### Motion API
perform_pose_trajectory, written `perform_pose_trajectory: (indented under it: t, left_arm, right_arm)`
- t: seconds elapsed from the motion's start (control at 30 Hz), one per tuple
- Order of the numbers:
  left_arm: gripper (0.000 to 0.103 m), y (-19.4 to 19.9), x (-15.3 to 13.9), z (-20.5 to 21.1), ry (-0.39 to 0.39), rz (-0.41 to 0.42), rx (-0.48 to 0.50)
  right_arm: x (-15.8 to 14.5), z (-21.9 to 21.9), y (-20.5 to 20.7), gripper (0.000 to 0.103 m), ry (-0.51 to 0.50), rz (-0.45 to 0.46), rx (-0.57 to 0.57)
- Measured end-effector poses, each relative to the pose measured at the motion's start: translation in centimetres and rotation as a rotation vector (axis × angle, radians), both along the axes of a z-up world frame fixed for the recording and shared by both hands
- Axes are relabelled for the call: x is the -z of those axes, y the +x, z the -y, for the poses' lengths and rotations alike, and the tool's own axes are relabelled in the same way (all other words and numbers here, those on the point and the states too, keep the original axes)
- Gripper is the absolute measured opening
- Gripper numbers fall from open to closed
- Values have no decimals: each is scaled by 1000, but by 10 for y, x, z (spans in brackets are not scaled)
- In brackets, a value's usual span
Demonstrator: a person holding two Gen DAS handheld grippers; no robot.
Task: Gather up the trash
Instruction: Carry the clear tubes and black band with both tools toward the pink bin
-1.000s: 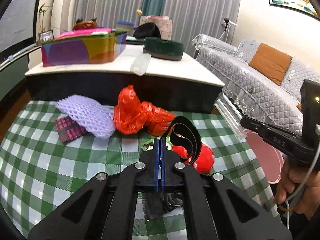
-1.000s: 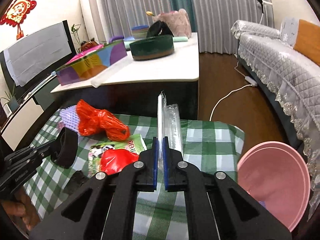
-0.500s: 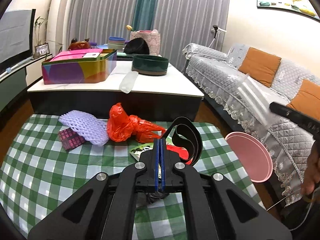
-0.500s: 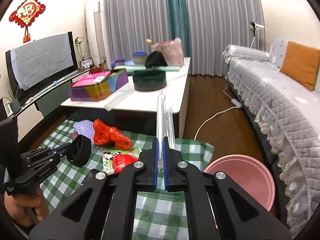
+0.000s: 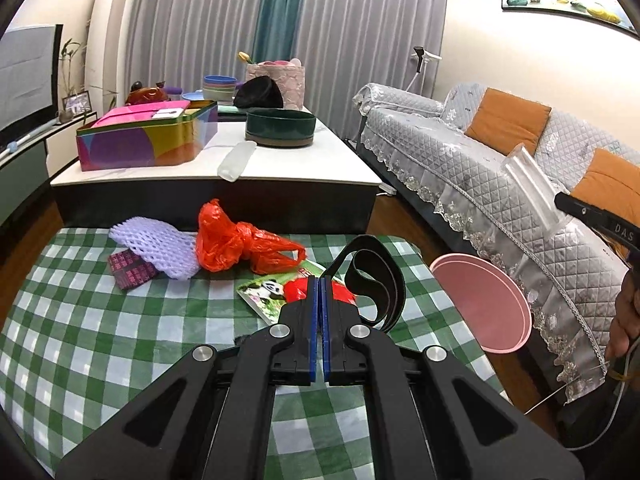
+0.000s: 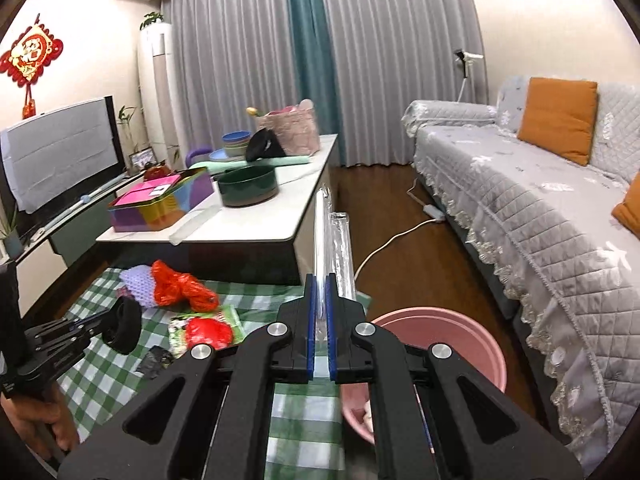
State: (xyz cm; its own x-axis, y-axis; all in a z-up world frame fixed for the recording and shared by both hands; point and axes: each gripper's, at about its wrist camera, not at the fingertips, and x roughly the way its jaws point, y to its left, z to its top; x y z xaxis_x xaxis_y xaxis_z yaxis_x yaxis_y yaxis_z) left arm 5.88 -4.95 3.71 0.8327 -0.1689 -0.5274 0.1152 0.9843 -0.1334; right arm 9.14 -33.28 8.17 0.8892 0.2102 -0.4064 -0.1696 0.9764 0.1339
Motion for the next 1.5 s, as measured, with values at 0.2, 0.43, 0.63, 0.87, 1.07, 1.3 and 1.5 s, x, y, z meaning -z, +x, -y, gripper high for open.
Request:
perform_pose_trajectory:
  t: [0.2,0.43,0.63,0.87,1.07,1.3,1.5]
  left_arm:
    - [1,1,6,13,8,-13,10]
    - [1,2,9,28,22,-16,30]
    - [1,4,10,35,20,-22,40]
    - [1,10,4,46,20,-16,58]
    - [1,18,-2,61,22,-8,79]
    - [1,32,-7,80,26,-2,109]
    - [1,44,-12,96,31,4,137]
  right_arm:
    - [4,17,-1,5,12,-1,26]
    - [-1,26,-3,5,-9,23,54]
    - [-2,34,-3,5,0,20,75]
    - [-5,44,-2,5,14,22,108]
    - [-7,58,2,5,22,23,147]
    - [-4,72,7,5,30,11,181]
    - [-1,79,11,5,35,-1,198]
